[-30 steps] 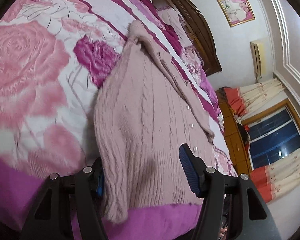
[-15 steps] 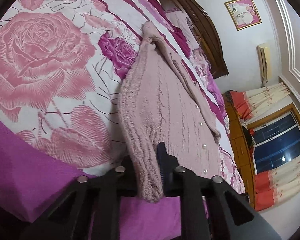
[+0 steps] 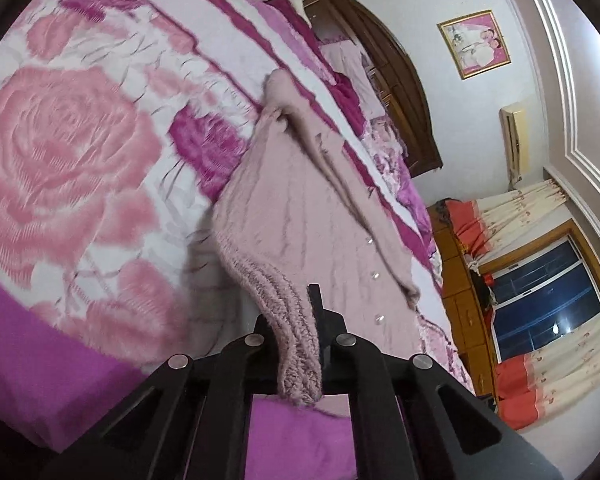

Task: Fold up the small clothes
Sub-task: 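Close both tools on the ribbed hem of the pink cardigan, then lift the hem with both tools and fold it toward the collar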

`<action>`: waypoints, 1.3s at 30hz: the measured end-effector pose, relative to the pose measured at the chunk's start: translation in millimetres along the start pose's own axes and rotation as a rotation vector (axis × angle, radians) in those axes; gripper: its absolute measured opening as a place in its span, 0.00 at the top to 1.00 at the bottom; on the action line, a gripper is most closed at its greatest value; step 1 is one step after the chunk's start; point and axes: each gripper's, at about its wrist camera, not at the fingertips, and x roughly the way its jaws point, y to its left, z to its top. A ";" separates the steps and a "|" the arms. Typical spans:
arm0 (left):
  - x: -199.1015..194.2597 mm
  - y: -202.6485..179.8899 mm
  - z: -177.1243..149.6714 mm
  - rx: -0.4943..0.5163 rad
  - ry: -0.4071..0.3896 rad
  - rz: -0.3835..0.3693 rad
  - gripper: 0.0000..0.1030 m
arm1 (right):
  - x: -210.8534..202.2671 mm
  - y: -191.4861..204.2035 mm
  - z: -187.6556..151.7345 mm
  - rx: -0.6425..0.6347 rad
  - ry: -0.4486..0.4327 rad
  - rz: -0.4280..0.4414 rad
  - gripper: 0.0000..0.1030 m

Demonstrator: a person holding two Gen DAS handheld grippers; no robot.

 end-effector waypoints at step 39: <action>80.1 -106.2 147.3 0.138 -0.094 -0.052 1.00 | 89.7 125.1 175.1 -0.288 -0.021 0.063 0.93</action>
